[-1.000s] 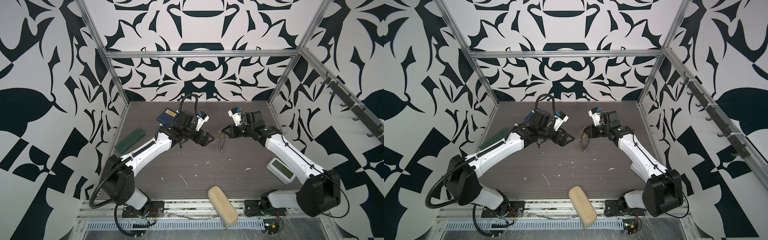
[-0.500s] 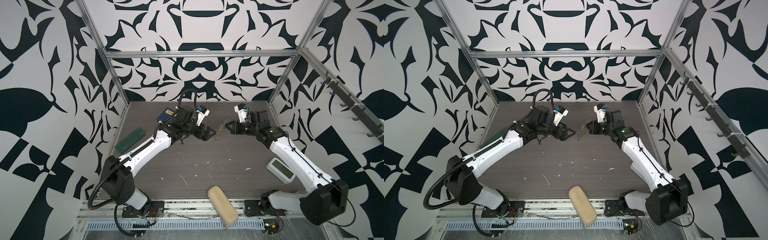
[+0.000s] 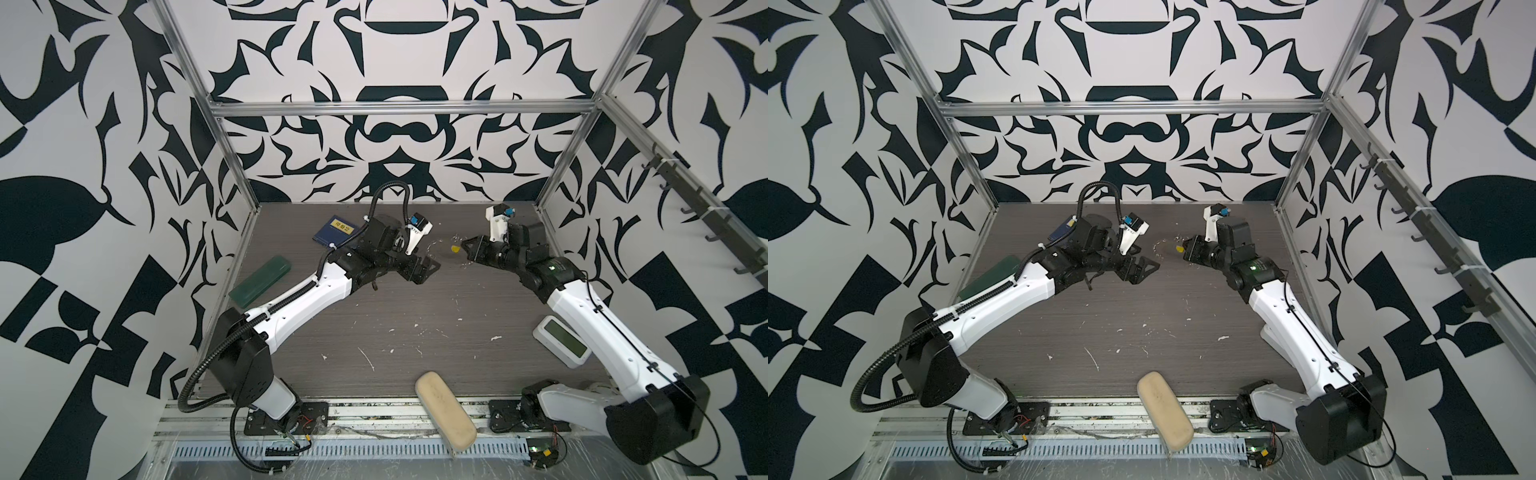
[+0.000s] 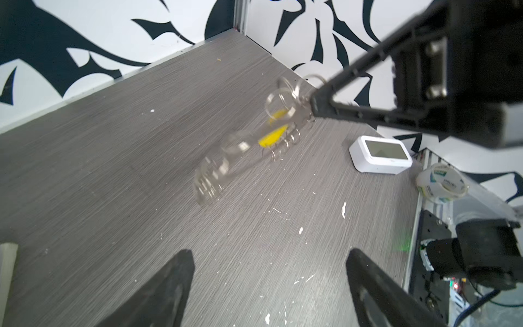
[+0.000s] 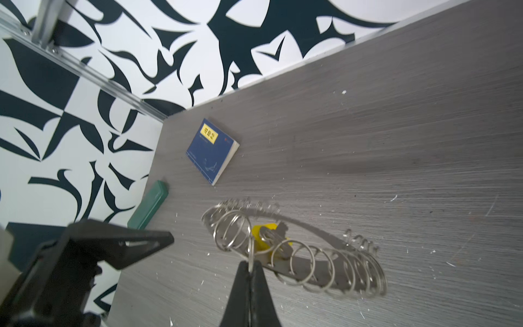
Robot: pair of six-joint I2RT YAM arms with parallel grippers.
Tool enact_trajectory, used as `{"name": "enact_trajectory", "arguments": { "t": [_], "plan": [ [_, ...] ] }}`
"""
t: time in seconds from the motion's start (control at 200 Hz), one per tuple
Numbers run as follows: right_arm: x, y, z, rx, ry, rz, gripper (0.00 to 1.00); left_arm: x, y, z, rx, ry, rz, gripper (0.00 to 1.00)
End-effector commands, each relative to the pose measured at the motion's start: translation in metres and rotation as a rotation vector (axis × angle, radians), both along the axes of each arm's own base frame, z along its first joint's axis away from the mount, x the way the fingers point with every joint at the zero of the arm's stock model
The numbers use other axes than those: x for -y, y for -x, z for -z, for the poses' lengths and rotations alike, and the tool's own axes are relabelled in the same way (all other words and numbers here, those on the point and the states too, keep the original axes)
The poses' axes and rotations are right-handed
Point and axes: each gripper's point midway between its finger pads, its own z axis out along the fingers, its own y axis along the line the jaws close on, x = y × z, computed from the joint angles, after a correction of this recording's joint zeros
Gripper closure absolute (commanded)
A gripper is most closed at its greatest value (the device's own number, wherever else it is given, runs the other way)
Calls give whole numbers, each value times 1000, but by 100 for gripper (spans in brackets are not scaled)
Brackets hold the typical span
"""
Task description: Remove the keys from the keyring
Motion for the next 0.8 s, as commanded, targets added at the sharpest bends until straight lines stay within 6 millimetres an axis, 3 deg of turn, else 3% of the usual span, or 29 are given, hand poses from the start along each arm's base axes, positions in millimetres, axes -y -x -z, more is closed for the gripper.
{"name": "enact_trajectory", "arguments": {
  "t": [0.0, 0.04, 0.255, 0.395, 0.54, 0.795],
  "plan": [
    [1, -6, -39, 114, -48, 28, 100, 0, 2, -26, 96, 32, 42, 14],
    [1, -6, -41, 118, -46, 21, 100, 1, 4, -29, 111, 34, 64, 14],
    [-1, -1, -48, 163, -24, -14, 100, 1, 10, -48, 166, 25, 136, 35],
    [-1, 2, -54, 191, -35, -20, 100, 3, 0, -65, 2, 50, 103, 40],
    [-1, 2, -55, 198, -36, -13, 100, 20, -10, -75, -143, 97, 73, 42],
    [2, 0, -58, 217, -35, 18, 100, 38, -34, -70, -297, 164, -55, 46]
  ]
}}
